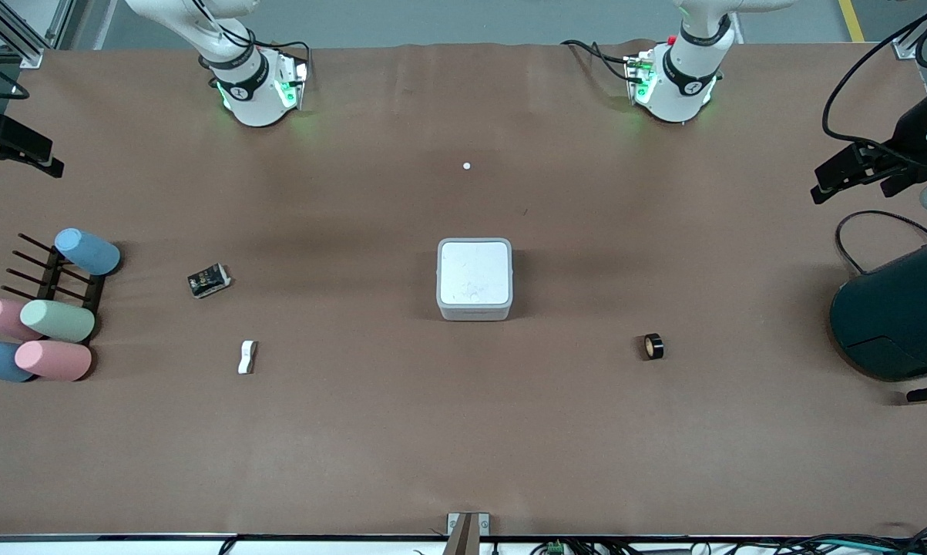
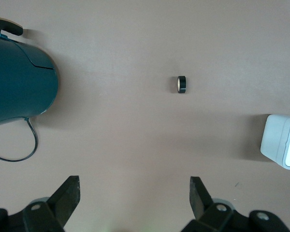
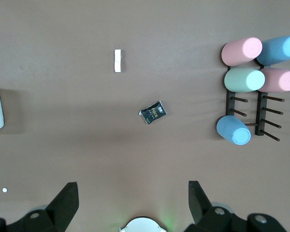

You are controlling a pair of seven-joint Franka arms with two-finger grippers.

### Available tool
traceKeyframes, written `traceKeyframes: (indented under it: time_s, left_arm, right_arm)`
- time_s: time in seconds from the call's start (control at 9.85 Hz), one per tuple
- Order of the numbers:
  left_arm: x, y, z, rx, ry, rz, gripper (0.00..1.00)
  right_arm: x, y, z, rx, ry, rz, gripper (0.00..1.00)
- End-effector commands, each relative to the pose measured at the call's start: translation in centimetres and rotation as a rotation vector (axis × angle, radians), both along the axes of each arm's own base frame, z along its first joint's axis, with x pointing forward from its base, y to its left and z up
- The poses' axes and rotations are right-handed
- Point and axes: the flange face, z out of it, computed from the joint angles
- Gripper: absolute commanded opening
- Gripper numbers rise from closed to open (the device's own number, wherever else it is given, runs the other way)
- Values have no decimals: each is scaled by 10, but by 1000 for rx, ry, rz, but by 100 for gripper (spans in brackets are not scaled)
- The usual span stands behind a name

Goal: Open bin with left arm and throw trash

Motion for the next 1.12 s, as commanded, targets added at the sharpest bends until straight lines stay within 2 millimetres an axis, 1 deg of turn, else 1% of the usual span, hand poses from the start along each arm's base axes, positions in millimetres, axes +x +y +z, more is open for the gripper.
traceKeyframes:
  time_s: [0.0, 0.1, 0.2, 0.3, 0.41, 0.51, 0.61, 0.71, 0.81, 0.91, 1.02]
  left_arm:
    - [2, 1, 3, 27, -5, 5, 100]
    - [2, -2, 1, 44, 0, -1, 100]
    - [2, -5, -2, 45, 7, -9, 100]
    - [0, -16, -11, 46, 53, -44, 100]
    - [1, -55, -28, 39, 115, -117, 92]
    - [1, -86, -39, 35, 131, -163, 52]
    - [10, -140, -76, -1, 177, -248, 21]
    - [23, -194, -103, -39, 144, -324, 6]
    - [33, -252, -142, -70, 104, -362, 0]
    - [42, -292, -181, -110, 68, -341, 0]
    - [39, -341, -211, -155, 9, -316, 0]
  right_arm:
    - [-6, 3, 6, 4, -14, -12, 100]
    - [-5, 3, 5, 4, -14, -12, 100]
    - [-1, 3, -1, 3, -3, -10, 100]
    - [7, 4, -15, 2, 15, -10, 100]
    - [25, 3, -55, 1, 65, -10, 100]
    - [37, -3, -90, 0, 66, -18, 100]
    - [50, -7, -142, -2, 56, -17, 100]
    - [59, -5, -200, -7, 41, -13, 100]
    - [61, -3, -245, -9, 19, 23, 100]
    - [57, -6, -276, -5, 12, 89, 100]
    - [50, -8, -307, 1, 11, 168, 100]
